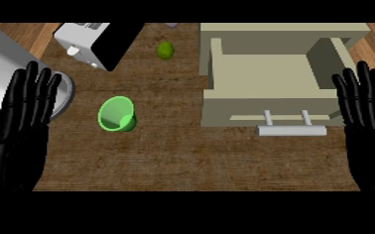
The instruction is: Pick up the cup, place it into the drawer and close the drawer
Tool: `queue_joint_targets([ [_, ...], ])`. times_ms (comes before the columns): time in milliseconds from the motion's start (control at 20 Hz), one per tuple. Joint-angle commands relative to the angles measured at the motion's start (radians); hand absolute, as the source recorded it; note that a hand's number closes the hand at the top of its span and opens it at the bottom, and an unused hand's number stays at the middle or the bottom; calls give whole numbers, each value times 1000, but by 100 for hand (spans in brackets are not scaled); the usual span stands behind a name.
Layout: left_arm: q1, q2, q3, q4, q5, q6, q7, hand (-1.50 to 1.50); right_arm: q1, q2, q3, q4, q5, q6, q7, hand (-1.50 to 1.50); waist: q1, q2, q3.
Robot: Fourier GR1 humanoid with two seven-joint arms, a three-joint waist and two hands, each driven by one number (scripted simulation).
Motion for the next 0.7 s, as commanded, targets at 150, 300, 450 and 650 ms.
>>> queue_joint_targets([
  [150, -47, 10, -43, 80, 88, -121, -54, -150, -36, 7, -2, -14, 27, -16, 22, -150, 1, 1, 4],
  [300, -35, -77, -69, 182, 211, -116, 8, -150, -14, -45, 33, 8, 66, 39, 28, -150, -12, 6, 2],
  [450, -47, -43, -9, 144, 316, -154, 73, -150, -8, -54, 6, -3, 40, 53, 48, -150, 1, 1, 4],
  [650, 0, -44, 2, 208, 312, -191, 7, -150, -30, -25, 20, 14, 64, 43, 63, -150, 3, 1, 4],
])
